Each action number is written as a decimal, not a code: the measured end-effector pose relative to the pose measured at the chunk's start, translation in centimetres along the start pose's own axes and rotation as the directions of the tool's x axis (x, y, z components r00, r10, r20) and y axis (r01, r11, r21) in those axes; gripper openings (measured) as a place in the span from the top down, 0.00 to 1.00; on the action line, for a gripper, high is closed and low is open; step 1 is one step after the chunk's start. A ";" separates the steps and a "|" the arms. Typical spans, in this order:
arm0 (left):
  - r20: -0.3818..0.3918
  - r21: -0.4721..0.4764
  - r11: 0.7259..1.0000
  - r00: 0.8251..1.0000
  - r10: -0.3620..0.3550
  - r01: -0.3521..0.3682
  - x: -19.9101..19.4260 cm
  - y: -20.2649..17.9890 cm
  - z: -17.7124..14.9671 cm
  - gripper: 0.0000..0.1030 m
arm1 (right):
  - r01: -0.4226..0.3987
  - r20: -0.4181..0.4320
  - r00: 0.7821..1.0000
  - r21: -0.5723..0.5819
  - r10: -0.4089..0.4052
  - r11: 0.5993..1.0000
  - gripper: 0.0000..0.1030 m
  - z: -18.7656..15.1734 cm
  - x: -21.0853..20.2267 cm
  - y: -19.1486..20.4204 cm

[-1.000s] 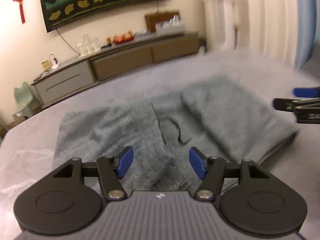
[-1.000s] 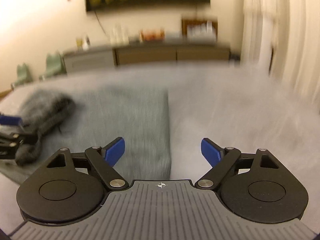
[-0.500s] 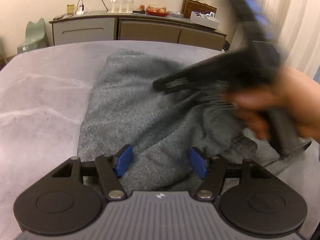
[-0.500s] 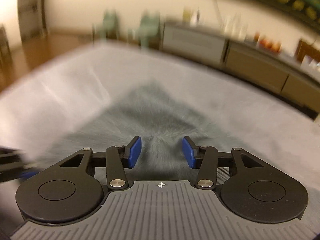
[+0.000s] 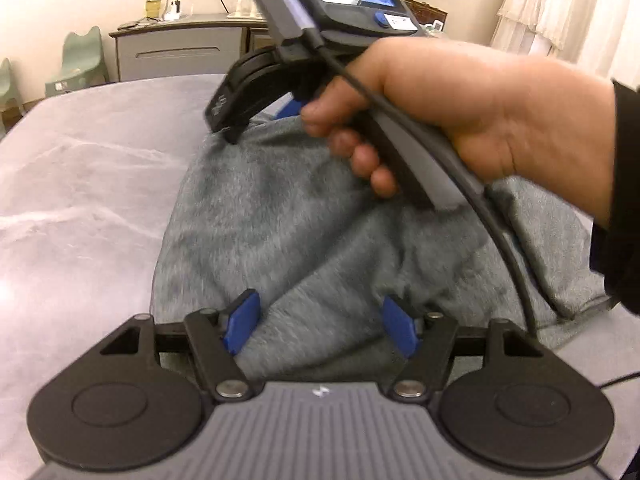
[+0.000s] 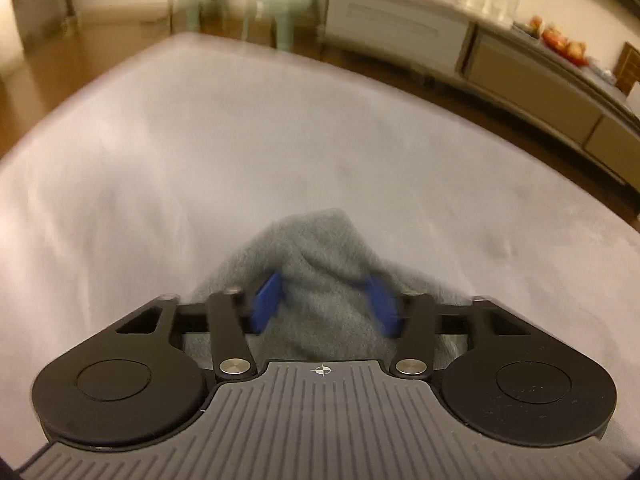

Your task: Fold clothes

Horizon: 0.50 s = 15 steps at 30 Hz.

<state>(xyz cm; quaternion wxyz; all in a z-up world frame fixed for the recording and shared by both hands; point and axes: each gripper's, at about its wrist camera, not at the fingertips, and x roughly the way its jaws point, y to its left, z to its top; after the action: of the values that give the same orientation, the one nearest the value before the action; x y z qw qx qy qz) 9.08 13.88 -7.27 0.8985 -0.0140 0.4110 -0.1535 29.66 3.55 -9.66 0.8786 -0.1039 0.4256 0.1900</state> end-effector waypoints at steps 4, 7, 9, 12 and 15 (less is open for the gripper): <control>0.004 -0.057 0.997 0.999 -0.054 0.055 -1.2 0.9 0.4 0.35 | -0.057 0.056 0.997 0.064 0.053 0.996 0.54 -2.0 -6.4 -1.8; 0.042 -0.066 0.996 0.997 -0.057 0.060 -2.5 0.9 0.9 0.35 | -0.073 0.145 0.988 0.099 0.058 0.992 0.52 -6.2 -12.7 -3.6; 0.048 -0.068 0.997 0.998 -0.035 0.038 -2.6 0.6 1.4 0.35 | -0.064 0.158 0.987 0.149 0.040 0.987 0.50 -10.7 -15.1 -4.7; 0.045 -0.060 0.998 0.999 -0.026 0.029 -2.5 -0.4 2.1 0.35 | -0.054 0.118 0.992 0.183 0.033 0.982 0.38 -16.2 -14.6 -6.1; 0.083 -0.018 0.999 0.996 -0.037 0.039 -3.0 -2.2 2.5 0.33 | -0.072 0.194 0.981 0.273 0.018 0.959 0.33 -19.0 -18.2 -8.4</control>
<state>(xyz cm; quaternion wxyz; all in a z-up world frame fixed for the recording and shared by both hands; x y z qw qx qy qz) 8.52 12.42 -3.10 0.9115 -0.0369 0.3746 -0.1660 9.47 -15.09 -6.87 0.9164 0.0490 0.3649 0.1571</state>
